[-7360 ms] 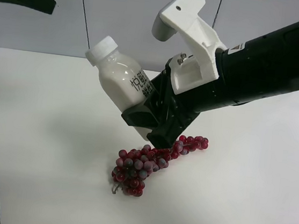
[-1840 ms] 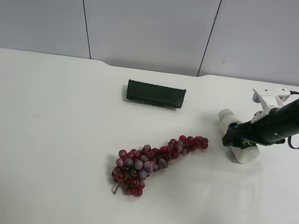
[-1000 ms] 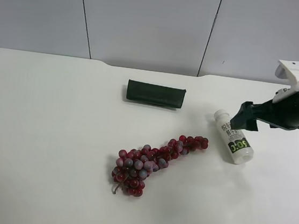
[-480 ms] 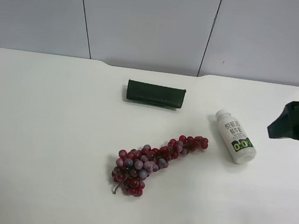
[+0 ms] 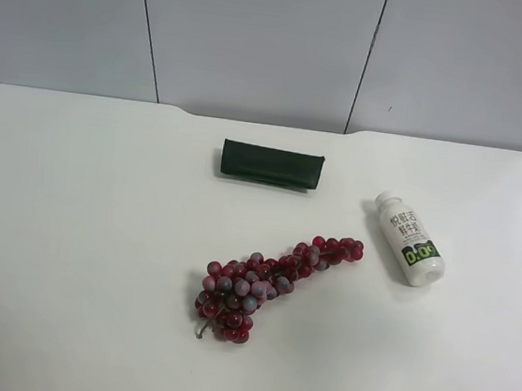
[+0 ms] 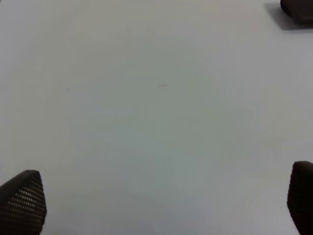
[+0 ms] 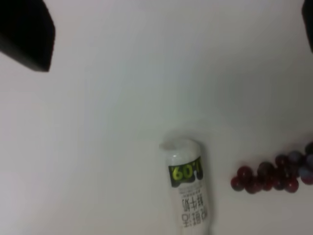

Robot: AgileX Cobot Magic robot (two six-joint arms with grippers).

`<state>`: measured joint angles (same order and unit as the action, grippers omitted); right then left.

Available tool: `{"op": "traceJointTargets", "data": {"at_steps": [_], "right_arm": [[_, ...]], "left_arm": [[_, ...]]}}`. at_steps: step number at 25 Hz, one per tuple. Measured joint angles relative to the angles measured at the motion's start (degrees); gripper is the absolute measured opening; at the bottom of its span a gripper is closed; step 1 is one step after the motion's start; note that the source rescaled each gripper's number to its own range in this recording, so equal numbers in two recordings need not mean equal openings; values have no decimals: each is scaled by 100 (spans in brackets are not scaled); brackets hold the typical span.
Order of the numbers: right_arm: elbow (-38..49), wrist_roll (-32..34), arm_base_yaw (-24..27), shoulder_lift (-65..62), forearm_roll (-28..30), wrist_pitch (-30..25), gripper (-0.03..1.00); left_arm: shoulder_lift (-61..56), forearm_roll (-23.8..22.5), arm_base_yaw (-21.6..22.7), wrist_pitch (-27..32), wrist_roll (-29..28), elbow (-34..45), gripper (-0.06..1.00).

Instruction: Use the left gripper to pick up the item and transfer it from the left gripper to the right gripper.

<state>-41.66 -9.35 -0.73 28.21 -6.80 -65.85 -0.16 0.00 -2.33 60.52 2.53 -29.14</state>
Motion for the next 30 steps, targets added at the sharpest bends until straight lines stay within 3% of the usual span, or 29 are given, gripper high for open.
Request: {"op": "traceJointTargets", "data": {"at_steps": [8, 14, 19, 30], "right_arm": [[416, 122, 0, -1342, 44, -96, 100], [1100, 140, 0, -2173, 44, 132, 100], [1167, 140, 0, -2734, 46, 261, 100], [1281, 236, 0, -2841, 58, 416, 100]], "left_arm": [[0, 0, 0, 0, 0, 0, 100], [0, 0, 0, 0, 0, 0, 100], [0, 0, 0, 0, 0, 0, 100], [0, 0, 0, 0, 0, 0, 100]]}}
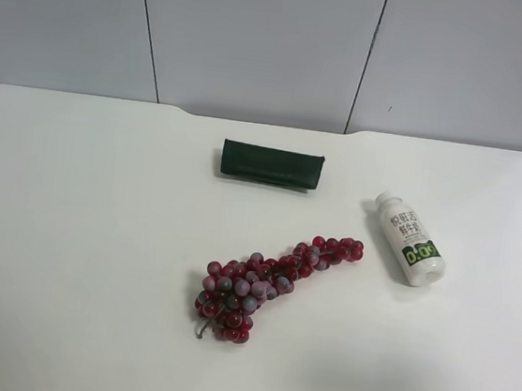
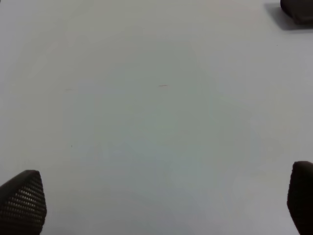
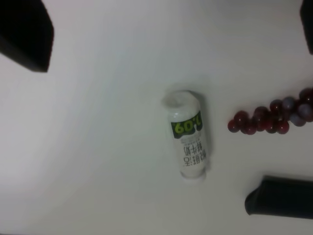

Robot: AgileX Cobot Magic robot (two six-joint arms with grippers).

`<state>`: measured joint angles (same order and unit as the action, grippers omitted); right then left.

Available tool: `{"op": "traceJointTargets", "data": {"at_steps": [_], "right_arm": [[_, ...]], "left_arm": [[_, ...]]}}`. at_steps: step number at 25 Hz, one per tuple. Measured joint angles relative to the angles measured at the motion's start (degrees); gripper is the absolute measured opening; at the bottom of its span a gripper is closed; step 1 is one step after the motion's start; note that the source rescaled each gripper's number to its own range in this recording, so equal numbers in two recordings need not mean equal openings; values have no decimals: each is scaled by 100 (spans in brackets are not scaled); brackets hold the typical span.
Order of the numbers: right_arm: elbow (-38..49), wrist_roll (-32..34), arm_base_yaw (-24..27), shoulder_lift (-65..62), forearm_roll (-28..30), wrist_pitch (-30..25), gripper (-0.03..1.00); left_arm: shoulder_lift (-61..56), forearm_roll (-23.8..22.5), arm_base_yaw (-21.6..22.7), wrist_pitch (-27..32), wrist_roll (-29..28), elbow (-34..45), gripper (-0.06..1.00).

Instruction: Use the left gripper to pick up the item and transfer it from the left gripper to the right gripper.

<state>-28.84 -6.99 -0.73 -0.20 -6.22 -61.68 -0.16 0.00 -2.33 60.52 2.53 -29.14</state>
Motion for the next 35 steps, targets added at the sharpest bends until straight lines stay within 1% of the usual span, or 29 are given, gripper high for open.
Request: {"op": "traceJointTargets", "data": {"at_steps": [15, 18, 24, 35], "right_arm": [[0, 6, 0, 0, 4, 11, 100], [0, 6, 12, 0, 4, 11, 100], [0, 6, 93, 0, 4, 11, 100], [0, 12, 93, 0, 4, 11, 100]], "left_arm": [[0, 0, 0, 0, 0, 0, 100], [0, 0, 117, 0, 0, 0, 100], [0, 0, 629, 0, 0, 0, 100], [0, 0, 683, 0, 0, 0, 100]]}}
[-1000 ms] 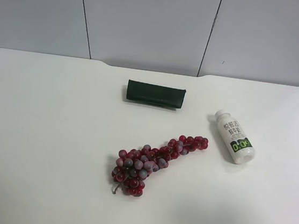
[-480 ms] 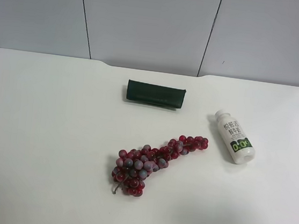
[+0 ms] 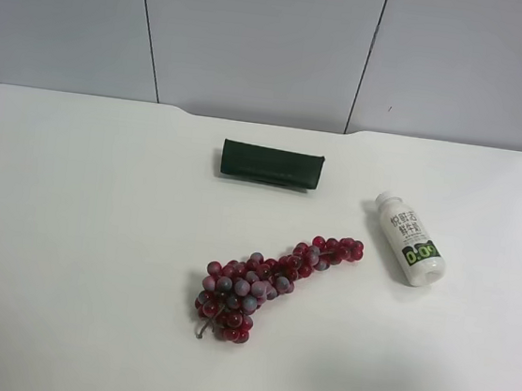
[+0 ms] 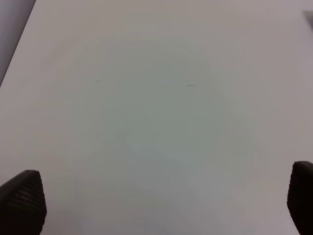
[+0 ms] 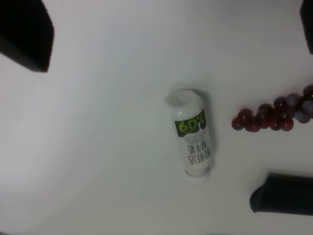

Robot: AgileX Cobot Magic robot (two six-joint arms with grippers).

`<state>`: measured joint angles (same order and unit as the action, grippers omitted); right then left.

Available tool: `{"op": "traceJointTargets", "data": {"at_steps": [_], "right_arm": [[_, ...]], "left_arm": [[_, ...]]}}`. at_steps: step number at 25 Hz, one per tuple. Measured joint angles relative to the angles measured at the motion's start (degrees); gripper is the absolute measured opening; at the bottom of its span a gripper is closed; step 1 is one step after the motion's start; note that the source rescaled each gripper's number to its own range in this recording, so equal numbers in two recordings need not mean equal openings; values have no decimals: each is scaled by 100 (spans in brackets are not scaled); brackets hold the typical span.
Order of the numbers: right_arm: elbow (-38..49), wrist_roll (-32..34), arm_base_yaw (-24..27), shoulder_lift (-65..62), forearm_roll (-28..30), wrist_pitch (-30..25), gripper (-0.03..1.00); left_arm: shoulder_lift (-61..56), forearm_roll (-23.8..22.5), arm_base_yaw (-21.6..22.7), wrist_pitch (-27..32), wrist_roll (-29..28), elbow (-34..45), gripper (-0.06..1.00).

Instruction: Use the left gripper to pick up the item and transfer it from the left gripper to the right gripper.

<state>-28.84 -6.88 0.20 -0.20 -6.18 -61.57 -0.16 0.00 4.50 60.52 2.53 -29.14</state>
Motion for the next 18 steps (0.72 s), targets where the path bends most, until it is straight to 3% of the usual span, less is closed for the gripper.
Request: {"op": "traceJointTargets", "data": {"at_steps": [18], "right_arm": [[0, 0, 0, 0, 0, 0, 100]], "left_arm": [[0, 0, 0, 0, 0, 0, 100]]}}
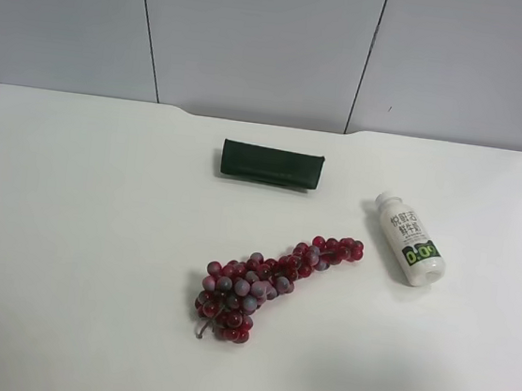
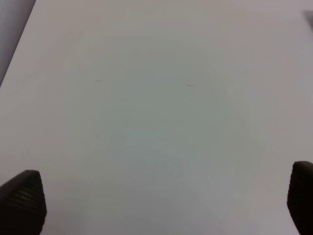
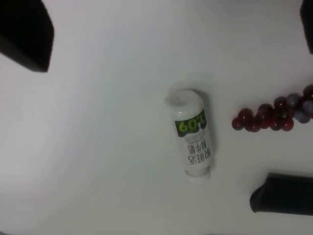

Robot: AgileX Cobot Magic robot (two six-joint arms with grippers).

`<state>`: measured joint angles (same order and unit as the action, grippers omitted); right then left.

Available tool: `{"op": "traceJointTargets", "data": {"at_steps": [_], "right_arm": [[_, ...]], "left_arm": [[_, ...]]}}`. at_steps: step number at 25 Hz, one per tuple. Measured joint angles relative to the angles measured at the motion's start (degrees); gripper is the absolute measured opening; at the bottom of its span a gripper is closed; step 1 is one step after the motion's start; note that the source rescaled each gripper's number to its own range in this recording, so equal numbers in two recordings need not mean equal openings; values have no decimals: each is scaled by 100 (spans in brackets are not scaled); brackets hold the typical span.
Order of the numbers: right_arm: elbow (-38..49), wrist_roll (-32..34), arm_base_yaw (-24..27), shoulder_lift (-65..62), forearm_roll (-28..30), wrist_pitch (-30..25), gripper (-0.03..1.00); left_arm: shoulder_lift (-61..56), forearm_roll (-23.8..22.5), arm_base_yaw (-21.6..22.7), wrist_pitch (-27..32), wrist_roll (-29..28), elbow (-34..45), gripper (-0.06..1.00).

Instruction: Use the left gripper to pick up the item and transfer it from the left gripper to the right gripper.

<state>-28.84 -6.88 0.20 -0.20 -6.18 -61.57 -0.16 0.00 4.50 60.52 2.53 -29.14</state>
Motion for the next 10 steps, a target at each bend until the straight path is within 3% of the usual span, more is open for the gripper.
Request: {"op": "traceJointTargets", "data": {"at_steps": [10], "right_arm": [[0, 0, 0, 0, 0, 0, 100]], "left_arm": [[0, 0, 0, -5, 0, 0, 100]]}}
